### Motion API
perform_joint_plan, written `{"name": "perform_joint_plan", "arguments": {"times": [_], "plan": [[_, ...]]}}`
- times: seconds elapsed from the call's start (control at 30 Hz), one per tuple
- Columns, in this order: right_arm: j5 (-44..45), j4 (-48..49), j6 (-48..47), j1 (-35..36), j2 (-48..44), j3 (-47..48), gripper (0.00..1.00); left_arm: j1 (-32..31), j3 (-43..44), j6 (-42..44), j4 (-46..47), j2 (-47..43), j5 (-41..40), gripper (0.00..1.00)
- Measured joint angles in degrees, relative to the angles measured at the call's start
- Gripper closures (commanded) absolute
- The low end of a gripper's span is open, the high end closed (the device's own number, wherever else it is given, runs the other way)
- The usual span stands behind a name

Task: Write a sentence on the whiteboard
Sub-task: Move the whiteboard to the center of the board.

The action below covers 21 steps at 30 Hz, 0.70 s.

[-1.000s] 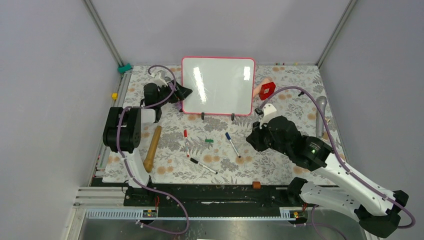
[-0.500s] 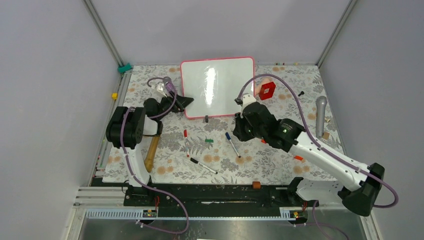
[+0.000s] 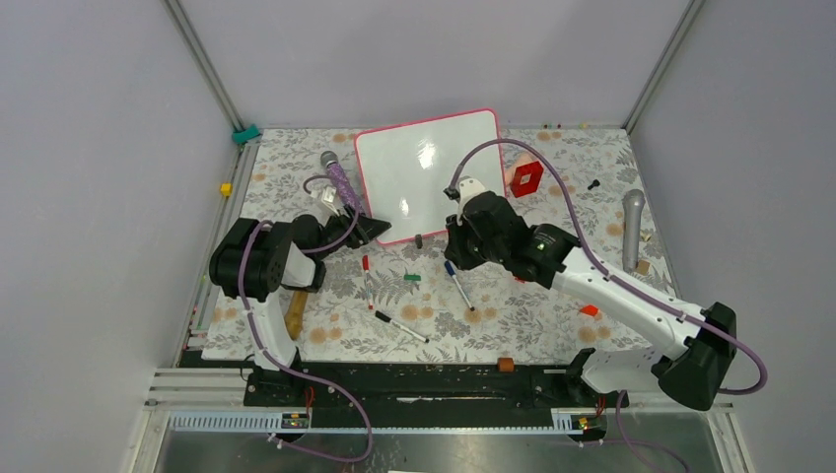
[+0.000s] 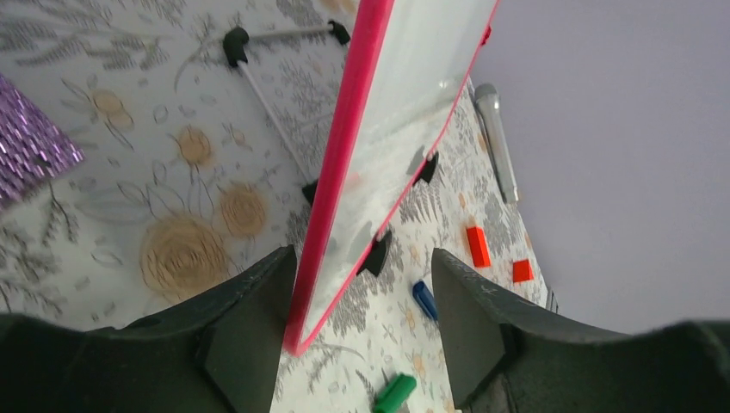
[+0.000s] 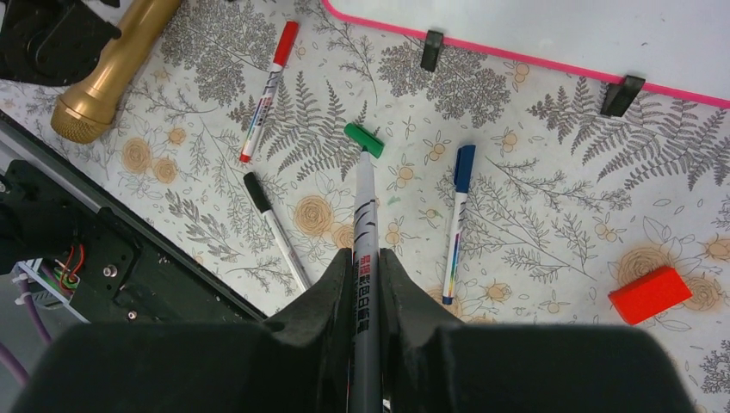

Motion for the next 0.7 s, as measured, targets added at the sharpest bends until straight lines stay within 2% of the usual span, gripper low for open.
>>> {"name": "perform_joint_plan", "arguments": {"times": [0.27, 0.7], "plan": [[-0.1, 1.9, -1.6, -0.5, -4.0, -1.9, 1.00, -0.4, -6.3, 3.5, -1.6, -6.2, 0.5, 0.39], [-0.4, 1.1, -1.9, -0.6, -11.5, -6.7, 1.00, -0.3, 1.6, 12.3, -19.6, -7.8, 1.2, 0.72]]}}
